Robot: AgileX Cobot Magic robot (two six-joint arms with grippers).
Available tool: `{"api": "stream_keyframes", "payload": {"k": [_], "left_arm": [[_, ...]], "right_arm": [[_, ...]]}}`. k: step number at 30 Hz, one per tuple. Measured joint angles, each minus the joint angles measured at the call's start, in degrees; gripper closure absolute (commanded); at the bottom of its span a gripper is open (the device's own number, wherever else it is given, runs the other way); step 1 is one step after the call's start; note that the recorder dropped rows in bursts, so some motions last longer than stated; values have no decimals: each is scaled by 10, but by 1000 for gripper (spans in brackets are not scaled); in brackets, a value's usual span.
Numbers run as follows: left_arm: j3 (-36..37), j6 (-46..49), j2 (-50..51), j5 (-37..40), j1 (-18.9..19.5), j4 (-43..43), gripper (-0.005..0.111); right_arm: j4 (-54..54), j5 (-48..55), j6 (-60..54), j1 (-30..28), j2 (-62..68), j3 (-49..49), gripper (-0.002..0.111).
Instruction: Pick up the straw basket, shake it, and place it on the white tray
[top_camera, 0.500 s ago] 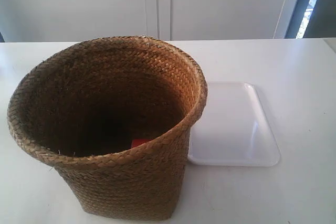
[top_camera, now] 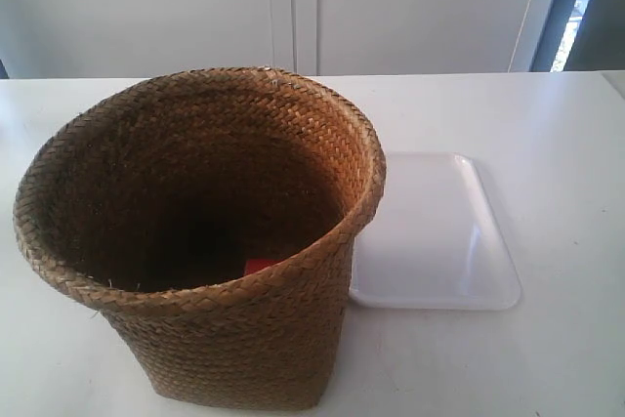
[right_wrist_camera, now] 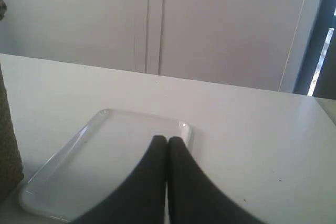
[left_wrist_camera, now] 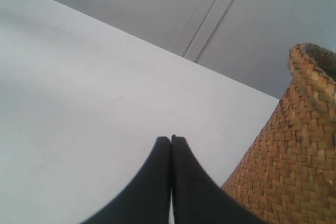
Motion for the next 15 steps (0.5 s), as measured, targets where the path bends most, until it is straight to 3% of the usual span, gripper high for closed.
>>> {"api": "stream_keyframes", "payload": {"k": [10, 15], "left_arm": [[0, 0, 0, 0, 0, 0, 107], [0, 0, 0, 22, 0, 0, 107]], "right_arm": [[0, -22, 10, 0, 0, 0, 108], [0, -106, 189, 0, 0, 0, 108]]}}
